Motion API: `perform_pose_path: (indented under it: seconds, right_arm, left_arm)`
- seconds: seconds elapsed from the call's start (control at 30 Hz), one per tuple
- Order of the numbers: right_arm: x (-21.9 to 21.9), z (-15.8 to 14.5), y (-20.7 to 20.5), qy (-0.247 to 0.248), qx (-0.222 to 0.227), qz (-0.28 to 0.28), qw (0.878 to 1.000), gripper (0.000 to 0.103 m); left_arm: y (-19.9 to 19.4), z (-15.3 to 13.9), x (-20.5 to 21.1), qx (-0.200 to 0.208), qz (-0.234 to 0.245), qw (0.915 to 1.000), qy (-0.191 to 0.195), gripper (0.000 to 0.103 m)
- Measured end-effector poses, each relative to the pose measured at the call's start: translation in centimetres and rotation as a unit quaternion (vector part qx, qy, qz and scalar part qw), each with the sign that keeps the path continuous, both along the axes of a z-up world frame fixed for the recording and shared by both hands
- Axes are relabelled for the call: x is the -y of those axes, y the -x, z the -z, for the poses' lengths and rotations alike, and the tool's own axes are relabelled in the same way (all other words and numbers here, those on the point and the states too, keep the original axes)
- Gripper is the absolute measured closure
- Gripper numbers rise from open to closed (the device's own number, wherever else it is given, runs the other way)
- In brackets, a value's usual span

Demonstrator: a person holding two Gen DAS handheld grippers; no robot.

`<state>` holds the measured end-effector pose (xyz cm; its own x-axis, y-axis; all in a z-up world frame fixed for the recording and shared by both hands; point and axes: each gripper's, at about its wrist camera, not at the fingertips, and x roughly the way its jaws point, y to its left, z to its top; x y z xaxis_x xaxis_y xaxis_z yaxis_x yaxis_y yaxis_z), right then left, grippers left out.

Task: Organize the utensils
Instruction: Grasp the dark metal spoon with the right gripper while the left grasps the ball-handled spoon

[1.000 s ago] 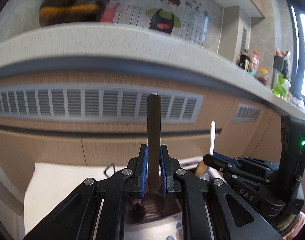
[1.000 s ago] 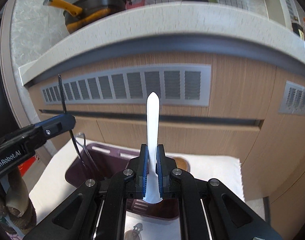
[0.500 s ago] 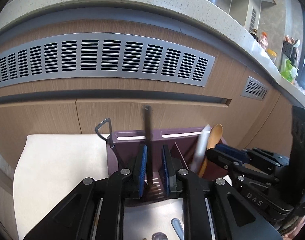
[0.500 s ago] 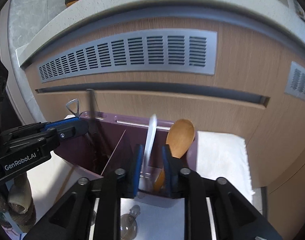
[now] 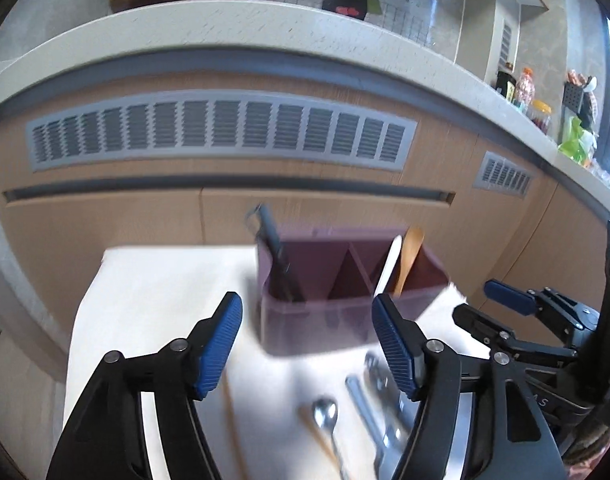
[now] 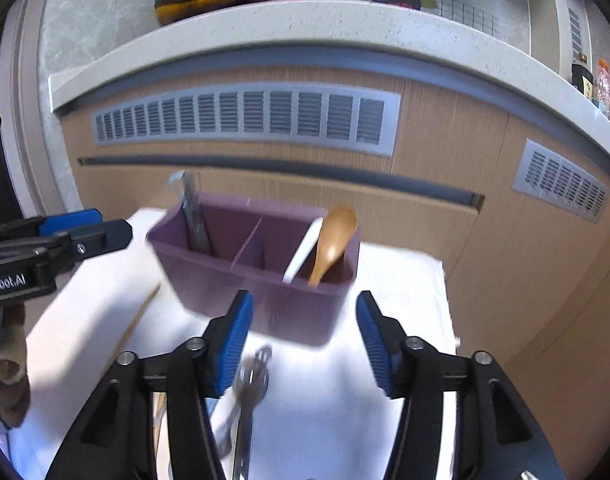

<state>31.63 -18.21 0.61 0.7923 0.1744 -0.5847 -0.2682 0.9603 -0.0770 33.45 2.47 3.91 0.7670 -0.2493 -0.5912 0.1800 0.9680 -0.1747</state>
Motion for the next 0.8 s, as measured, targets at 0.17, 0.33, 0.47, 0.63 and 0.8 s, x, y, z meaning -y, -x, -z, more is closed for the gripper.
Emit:
perform_pose_path:
  seconds: [0.17, 0.33, 0.47, 0.63, 0.8]
  right_arm:
    - [-1.1, 2.9, 1.4, 0.038, -0.029, -0.007, 0.999, 0.031]
    - [-2.3, 6.4, 0.8, 0.06, -0.087, -0.015, 0.994, 0.028]
    - [-2.6, 7.9, 0.0, 0.053, -0.113, -0.006, 0.992, 0.012]
    - [-2.7, 7.9, -0.5, 0.034, -0.104, -0.003, 0.994, 0.007]
    - [-3.2, 8.9, -2.6, 0.027, -0.132, -0.002, 0.991, 0.034]
  left_arm:
    - [3.3, 2.6, -1.1, -0.03, -0.016, 0.9993, -0.015, 0.023]
    - [6.2, 5.6, -1.9, -0.072, -0.016, 0.9969, -0.024, 0.021]
    - [8.2, 7.5, -2.3, -0.097, -0.012, 0.995, -0.021, 0.021]
    - [9.3, 9.1, -2.4, -0.116, -0.004, 0.9931, -0.017, 0.021]
    - [9.6, 10.0, -2.7, -0.128, 0.001, 0.9918, -0.005, 0.021]
